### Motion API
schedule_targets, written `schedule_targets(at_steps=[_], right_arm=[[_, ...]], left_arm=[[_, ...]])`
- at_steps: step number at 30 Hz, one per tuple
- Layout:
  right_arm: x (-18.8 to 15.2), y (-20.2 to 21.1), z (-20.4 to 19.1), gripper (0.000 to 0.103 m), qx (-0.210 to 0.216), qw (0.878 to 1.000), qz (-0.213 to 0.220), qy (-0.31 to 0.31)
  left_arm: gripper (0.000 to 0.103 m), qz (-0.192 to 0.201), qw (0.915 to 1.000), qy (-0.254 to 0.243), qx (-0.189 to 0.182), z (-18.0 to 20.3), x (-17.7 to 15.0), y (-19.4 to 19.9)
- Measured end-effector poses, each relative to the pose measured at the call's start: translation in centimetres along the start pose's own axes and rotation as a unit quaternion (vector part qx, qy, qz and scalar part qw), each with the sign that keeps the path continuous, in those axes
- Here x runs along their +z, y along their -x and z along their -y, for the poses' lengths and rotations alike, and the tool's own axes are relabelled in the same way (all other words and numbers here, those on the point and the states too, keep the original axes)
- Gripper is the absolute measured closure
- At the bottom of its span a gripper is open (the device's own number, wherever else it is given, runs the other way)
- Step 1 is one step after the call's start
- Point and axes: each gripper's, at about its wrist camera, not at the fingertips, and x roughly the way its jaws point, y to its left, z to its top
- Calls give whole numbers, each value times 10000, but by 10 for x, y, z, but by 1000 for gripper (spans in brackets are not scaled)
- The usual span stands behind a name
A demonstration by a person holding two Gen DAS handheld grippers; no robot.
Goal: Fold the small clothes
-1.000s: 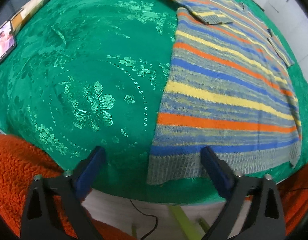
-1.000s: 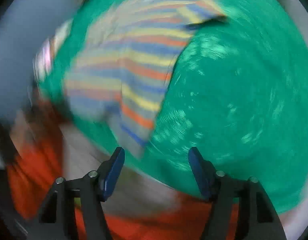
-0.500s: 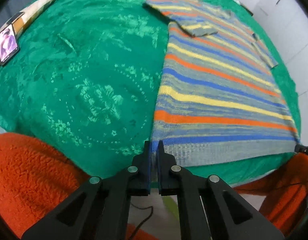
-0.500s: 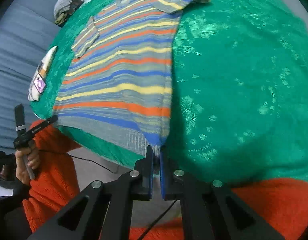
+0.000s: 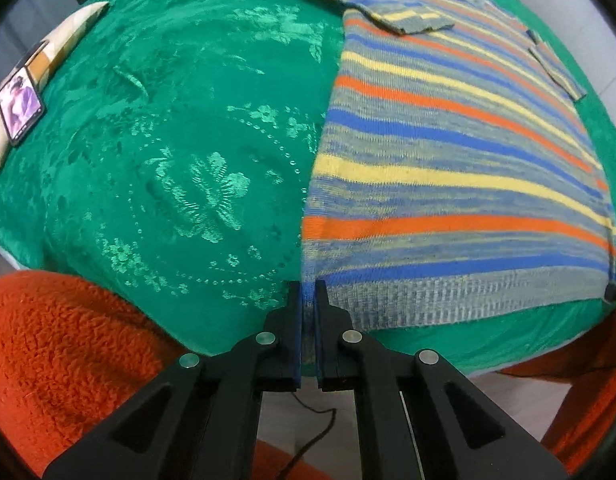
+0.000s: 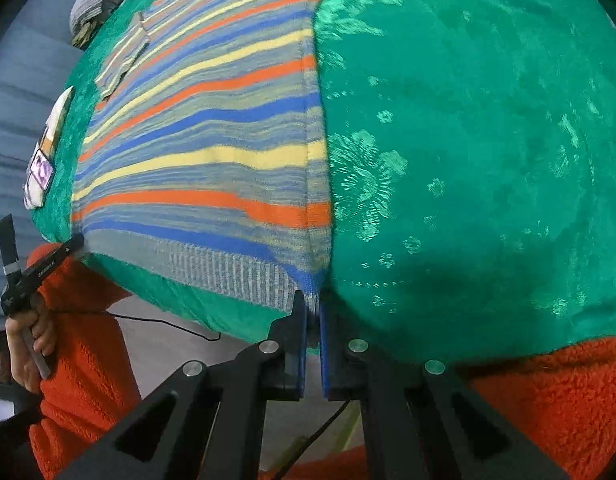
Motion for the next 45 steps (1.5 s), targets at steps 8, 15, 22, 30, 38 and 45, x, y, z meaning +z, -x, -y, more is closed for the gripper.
schedule_targets(at_steps=[8,15,22,30,38,45], right_arm=[[1,-11,-9,98,-174,9998,104,-34],[2,-13,-6,98,-117,9998,101,-122],[3,-12,-5,98,-107,9998,102,-144],[-2,-3,-9,75,-198,9993,-58,-320],[-18,78,-8,61,-813,9910,1017,-298],[8,108,-41,50,-805,9701,2288,-12]], left_arm=[[100,-56,9999,-65,80,11,0,-12],[100,-68,9997,-171,189,19,-3,-20],[100,-85,9996,-185,192,19,-8,-19],[43,-235,9996,39,176,3,-5,-16],[25,786,9957,297,381,-11,-8,51],[19,1256,9920,-127,36,30,32,38]])
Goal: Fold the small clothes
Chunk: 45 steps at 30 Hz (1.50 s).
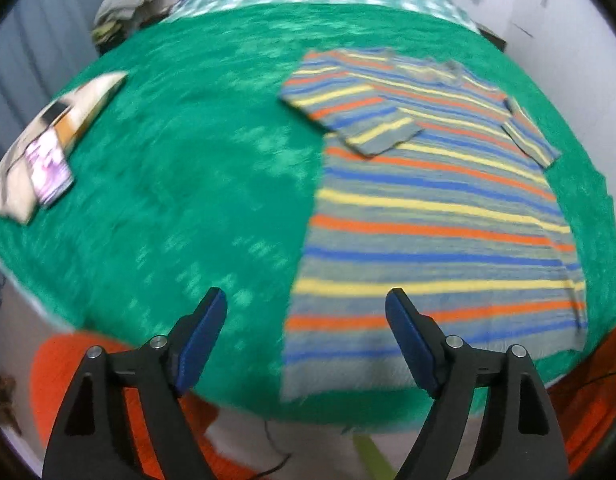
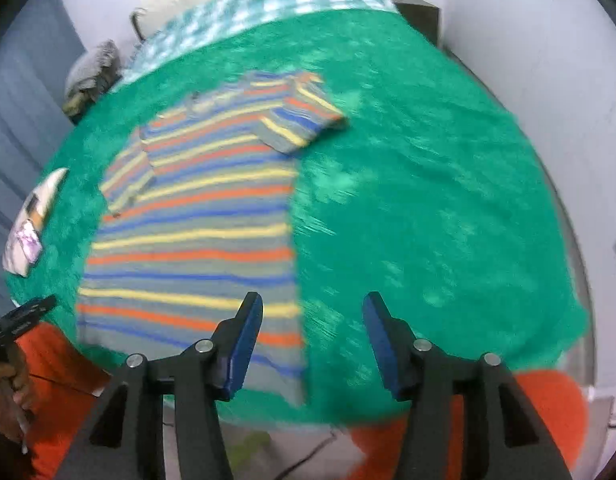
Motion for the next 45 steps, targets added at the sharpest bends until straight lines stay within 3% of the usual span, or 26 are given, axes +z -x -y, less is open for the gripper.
schedule_targets(at_steps=[3,5,7,8,9,12,21,45], right_arm=[[-2,-35,-23,50,550,9984,-84,54],[-11,-61,-30,50,727,9969,-299,48],[-27,-83,-33,50,703,9956,-619,99],[-34,-93,-32,50,663,9943,-820,149],[-40,-101,-32,50,618,9933,-947,232],[-40,-101,-35,45,604,9934,-898,392],[-47,-103,-51,34,413,9941,-824,573],[-50,-105,-56,26,371,9941,-818,612]], left_arm=[[19,-212,9993,-309,-18,19,-2,-26],[19,-534,9966,-606,178,28,-17,-50],[11,-700,9948,-701,245,25,-34,-65],[1,-634,9957,-609,283,20,-38,-65],[0,-709,9959,-503,232,15,-39,-67],[0,-914,9957,-138,-48,2,-37,-72],[0,-845,9961,-264,52,10,-40,-74],[0,-819,9962,-282,93,11,-43,-72]])
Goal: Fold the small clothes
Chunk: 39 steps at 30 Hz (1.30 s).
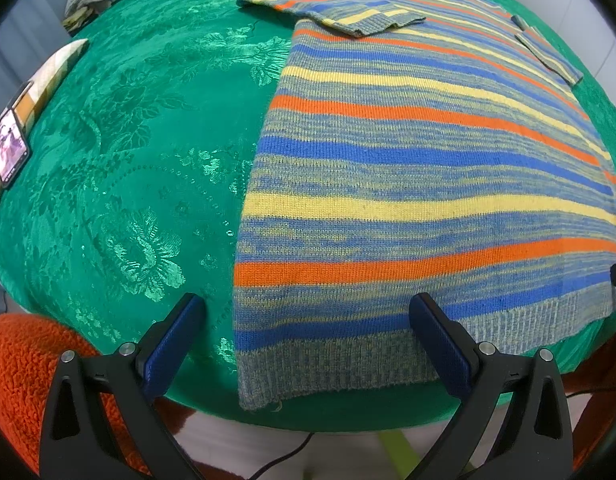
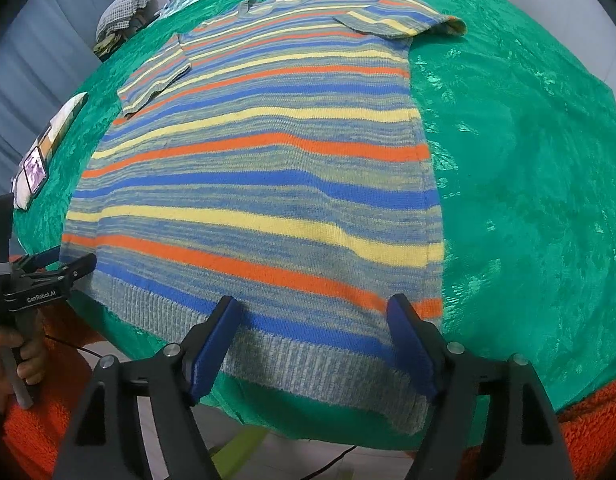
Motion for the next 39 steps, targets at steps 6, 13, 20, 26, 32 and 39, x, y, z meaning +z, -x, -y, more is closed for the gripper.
schedule_targets(at_steps=[6,13,20,26,32,39], right_arm=[[0,-1,-2,24,-31,10000,-5,34],[-1,-2,-3,23,-52,10000,-8,61],[0,-1,-3,22,-47,10000,-14,54],[2,32,11,22,212,9972,594,-390],[10,37,8,22,432,9949,834,-363],[8,32,8,22,427,9960,674,-401]], left_arm=[[0,2,10000,-1,1,0,0,0],[0,4,10000,0,3,0,0,0],[1,-384,9991,-103,119,-3,-2,6],[8,631,9978,-141,169,-24,16,109],[4,1688,9778,-1236,-104,12,125,117],[22,663,9702,-2283,464,61,191,-35]])
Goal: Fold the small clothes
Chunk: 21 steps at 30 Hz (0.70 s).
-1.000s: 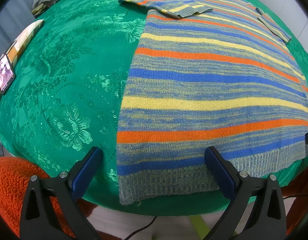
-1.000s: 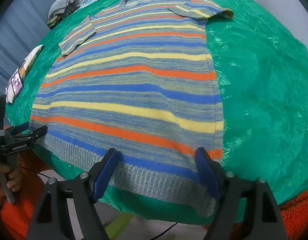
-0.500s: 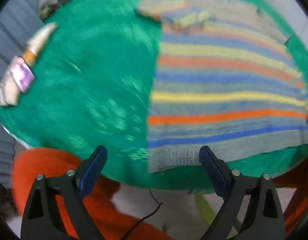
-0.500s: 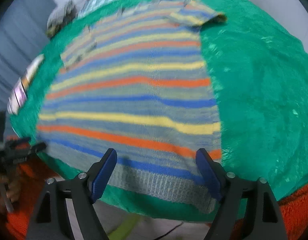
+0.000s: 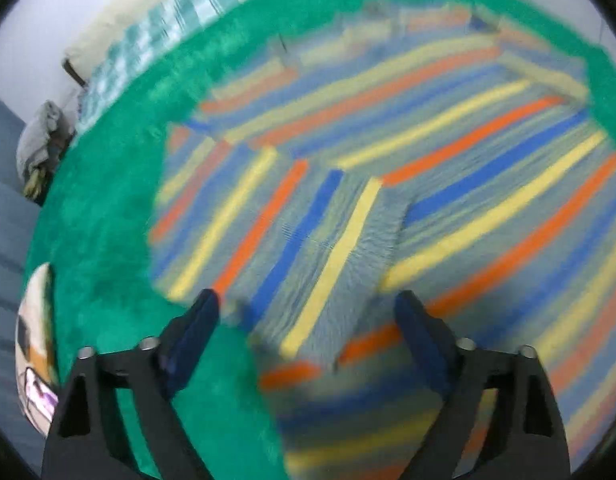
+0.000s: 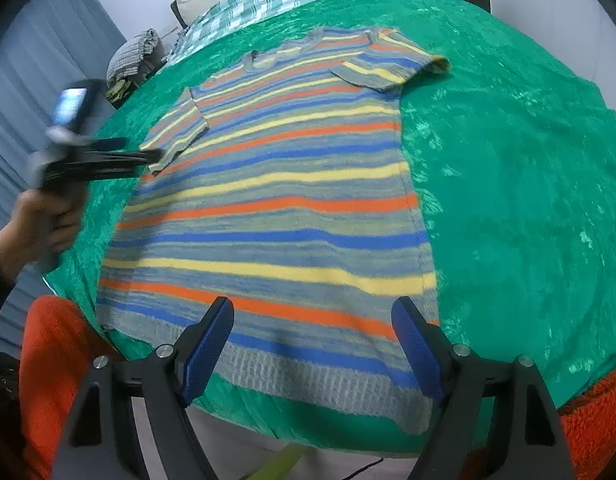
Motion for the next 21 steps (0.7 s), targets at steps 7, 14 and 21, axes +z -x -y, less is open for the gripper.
schedule_targets(at_steps=[7,14,21], right_arm=[[0,4,10,22,-92,9999,66,-80],[2,-4,2,22,-24,10000,-7,89],[-1,-19,-2,22,-181,9993,-256,188]], left_arm=[[100,623,9631,2535,-653,-132,-14,34],[101,-49,8535,5206,204,-313,-102,2],[101,-536,8862,4556,653,-303,-98,-32]])
